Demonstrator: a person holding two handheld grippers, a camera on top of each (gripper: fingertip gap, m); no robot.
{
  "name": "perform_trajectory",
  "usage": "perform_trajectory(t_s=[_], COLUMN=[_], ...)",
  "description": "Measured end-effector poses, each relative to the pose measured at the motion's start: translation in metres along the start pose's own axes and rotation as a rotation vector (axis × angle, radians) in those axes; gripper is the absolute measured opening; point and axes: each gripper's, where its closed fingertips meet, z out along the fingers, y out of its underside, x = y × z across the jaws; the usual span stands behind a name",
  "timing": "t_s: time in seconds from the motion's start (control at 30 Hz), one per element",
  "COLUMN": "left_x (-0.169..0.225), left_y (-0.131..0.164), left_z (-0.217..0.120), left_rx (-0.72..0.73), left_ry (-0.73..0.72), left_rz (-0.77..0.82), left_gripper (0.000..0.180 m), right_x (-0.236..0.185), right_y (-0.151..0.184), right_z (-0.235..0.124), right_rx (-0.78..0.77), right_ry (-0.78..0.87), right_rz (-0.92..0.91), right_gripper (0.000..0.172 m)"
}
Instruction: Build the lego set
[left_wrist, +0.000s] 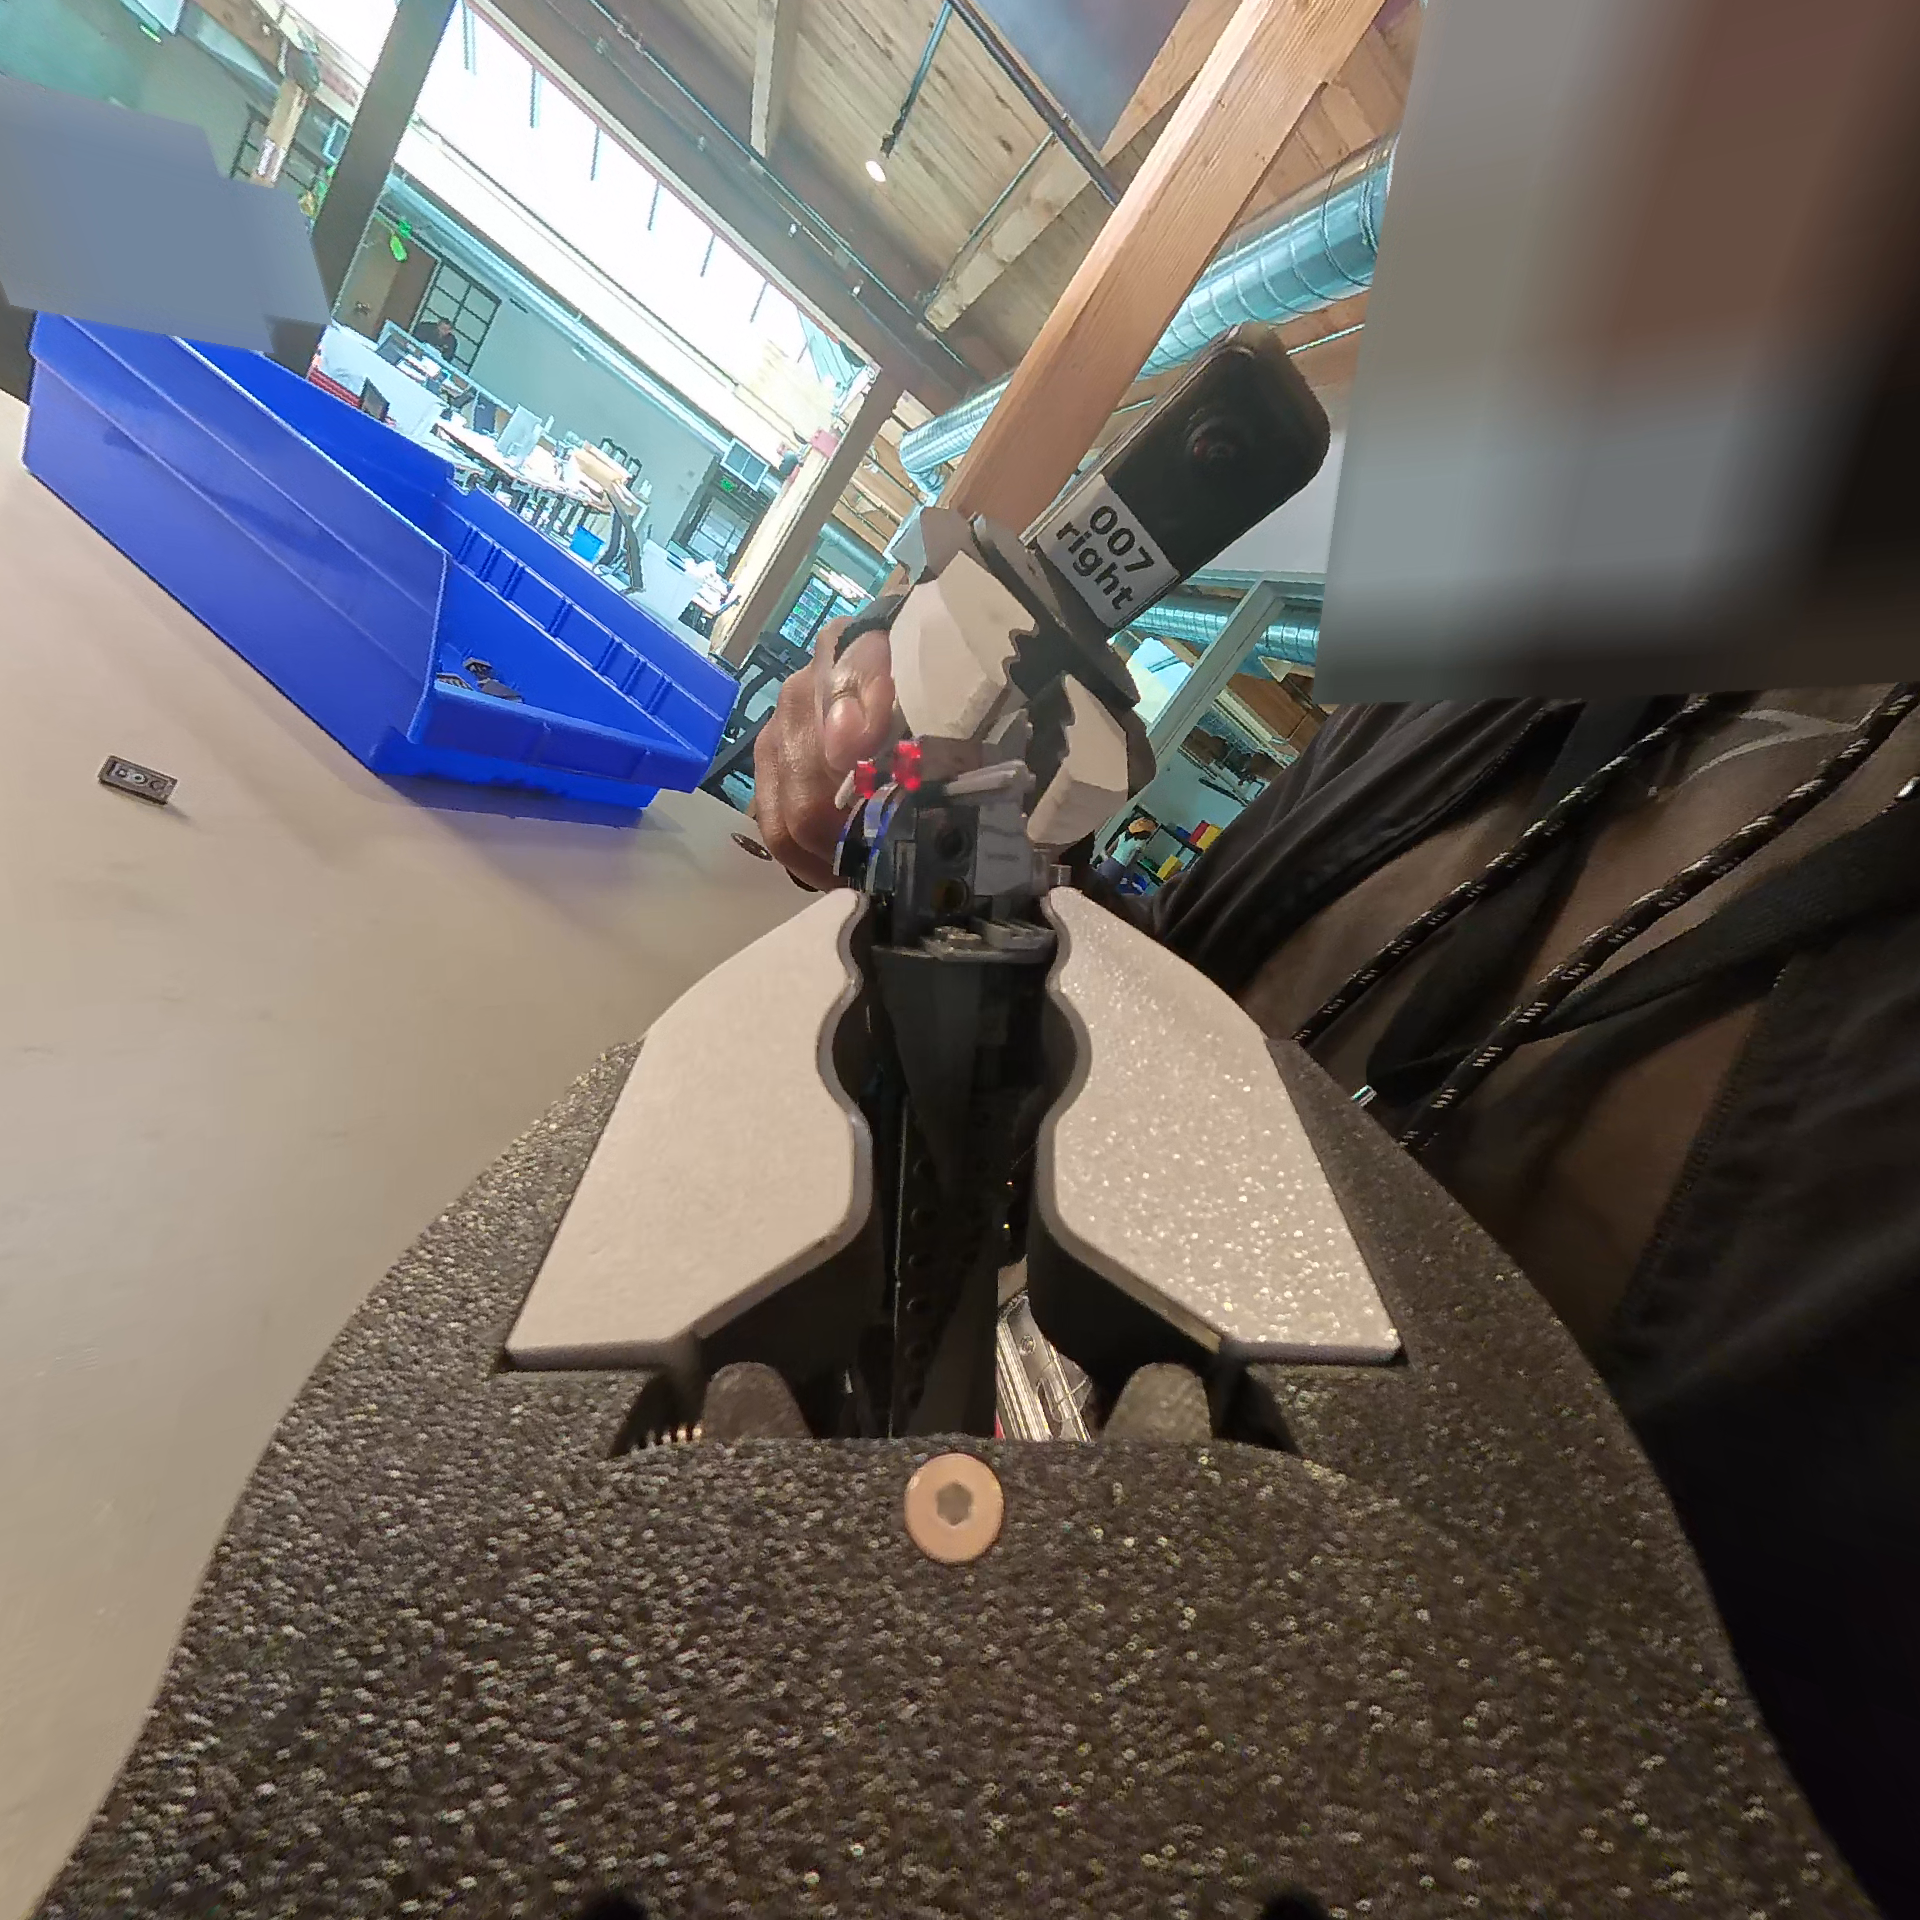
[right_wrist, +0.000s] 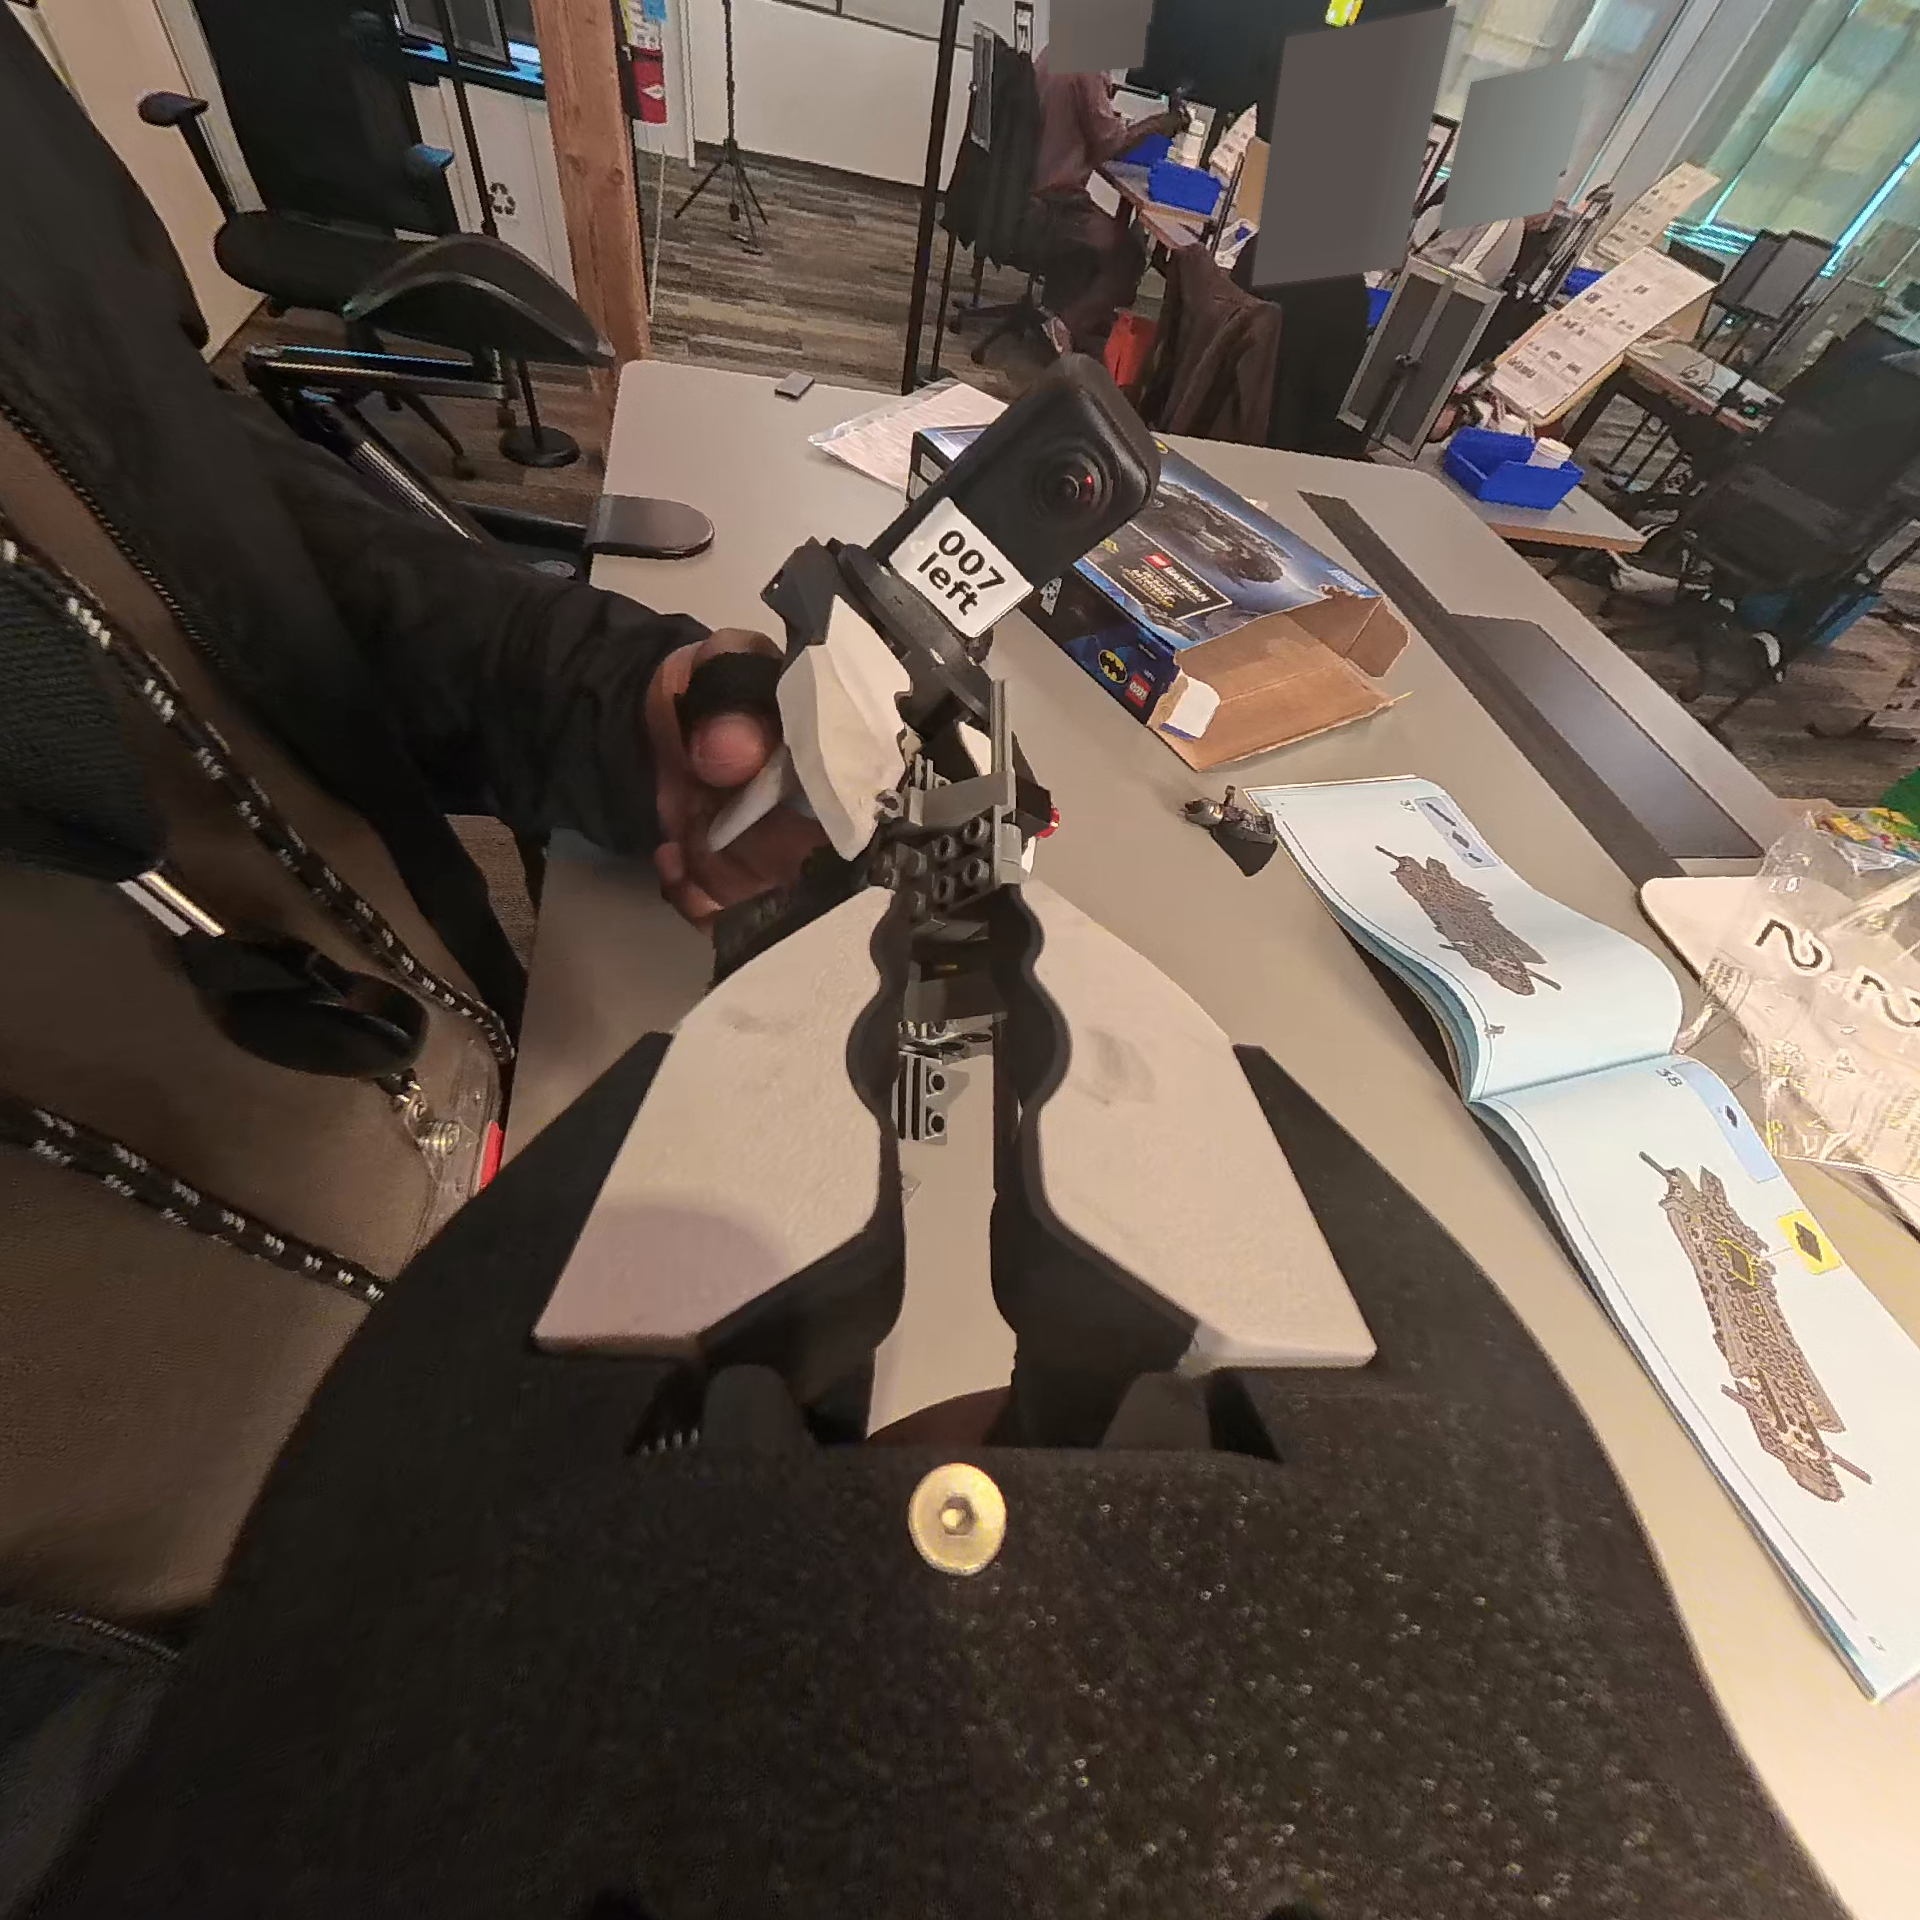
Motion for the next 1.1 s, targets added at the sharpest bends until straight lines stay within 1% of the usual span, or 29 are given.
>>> perform_trajectory(t_s=[0.4, 0.5, 0.63, 0.83, 1.1], left_x=[0.0024, -0.0005, 0.0011, -0.0006, 0.0015], left_y=[0.0000, -0.0002, -0.0007, 0.0010, 0.0058], left_z=[0.0021, 0.0031, 0.0026, 0.0004, 0.0015], left_rx=[-0.002, 0.002, 0.010, -0.006, -0.052], left_ry=[0.005, -0.017, -0.002, -0.024, -0.047], left_rz=[0.001, 0.009, -0.004, -0.002, 0.033], left_gripper=[0.029, 0.029, 0.029, 0.029, 0.029], right_x=[-0.0016, 0.0003, -0.0010, -0.0017, -0.0049], right_y=[-0.0017, 0.0002, -0.0020, -0.0046, -0.0045], right_z=[-0.0022, -0.0029, -0.0021, -0.0025, 0.0024], right_rx=[0.020, 0.014, 0.027, 0.033, 0.019], right_ry=[-0.022, -0.005, -0.009, -0.027, -0.045], right_rz=[0.059, 0.055, 0.063, 0.068, 0.057], right_gripper=[0.014, 0.015, 0.016, 0.023, 0.021])
